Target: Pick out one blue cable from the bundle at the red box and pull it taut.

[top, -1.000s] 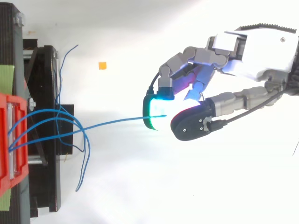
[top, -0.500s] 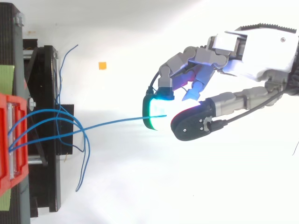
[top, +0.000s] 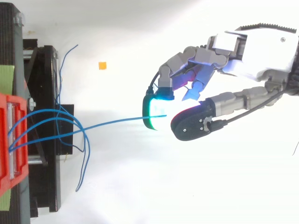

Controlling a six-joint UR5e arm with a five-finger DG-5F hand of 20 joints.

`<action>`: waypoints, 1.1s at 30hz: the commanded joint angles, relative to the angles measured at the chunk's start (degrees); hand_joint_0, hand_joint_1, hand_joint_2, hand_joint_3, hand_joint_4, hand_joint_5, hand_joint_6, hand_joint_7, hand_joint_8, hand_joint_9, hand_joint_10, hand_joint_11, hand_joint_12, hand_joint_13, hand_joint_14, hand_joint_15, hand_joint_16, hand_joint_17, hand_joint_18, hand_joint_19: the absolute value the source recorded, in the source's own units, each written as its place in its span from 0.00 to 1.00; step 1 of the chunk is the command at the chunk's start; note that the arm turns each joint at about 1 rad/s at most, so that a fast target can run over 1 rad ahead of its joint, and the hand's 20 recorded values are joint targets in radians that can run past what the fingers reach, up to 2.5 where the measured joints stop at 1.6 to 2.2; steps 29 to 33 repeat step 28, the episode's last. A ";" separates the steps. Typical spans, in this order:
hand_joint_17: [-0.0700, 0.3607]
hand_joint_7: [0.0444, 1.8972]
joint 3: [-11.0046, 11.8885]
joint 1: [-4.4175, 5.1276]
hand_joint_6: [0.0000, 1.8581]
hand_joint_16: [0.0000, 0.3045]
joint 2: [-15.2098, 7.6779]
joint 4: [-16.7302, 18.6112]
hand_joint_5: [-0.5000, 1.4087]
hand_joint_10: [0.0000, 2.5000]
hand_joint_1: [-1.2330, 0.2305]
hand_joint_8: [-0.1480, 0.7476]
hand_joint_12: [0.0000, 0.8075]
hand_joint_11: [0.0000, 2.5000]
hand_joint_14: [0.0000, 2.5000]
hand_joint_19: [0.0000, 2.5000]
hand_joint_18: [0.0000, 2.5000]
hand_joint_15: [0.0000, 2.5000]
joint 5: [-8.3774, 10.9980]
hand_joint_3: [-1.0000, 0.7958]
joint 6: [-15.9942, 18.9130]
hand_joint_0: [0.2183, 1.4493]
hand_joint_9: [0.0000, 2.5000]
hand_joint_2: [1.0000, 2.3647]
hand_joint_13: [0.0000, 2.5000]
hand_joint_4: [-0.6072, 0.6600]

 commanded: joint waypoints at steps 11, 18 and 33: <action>0.12 0.49 0.00 0.02 0.50 0.03 0.00 0.00 0.17 0.01 0.36 0.36 0.02 0.53 0.01 0.23 0.04 0.19 0.00 0.46 0.00 0.34 0.49 0.01 0.25 0.37; 0.12 0.49 0.00 0.02 0.50 0.02 0.00 0.00 0.17 0.01 0.36 0.36 0.03 0.53 0.01 0.23 0.04 0.19 0.00 0.46 0.00 0.34 0.49 0.01 0.26 0.37; 0.12 0.50 0.00 0.02 0.50 0.02 0.00 0.00 0.17 0.01 0.36 0.37 0.04 0.53 0.01 0.23 0.04 0.19 0.00 0.46 0.00 0.34 0.49 0.01 0.26 0.38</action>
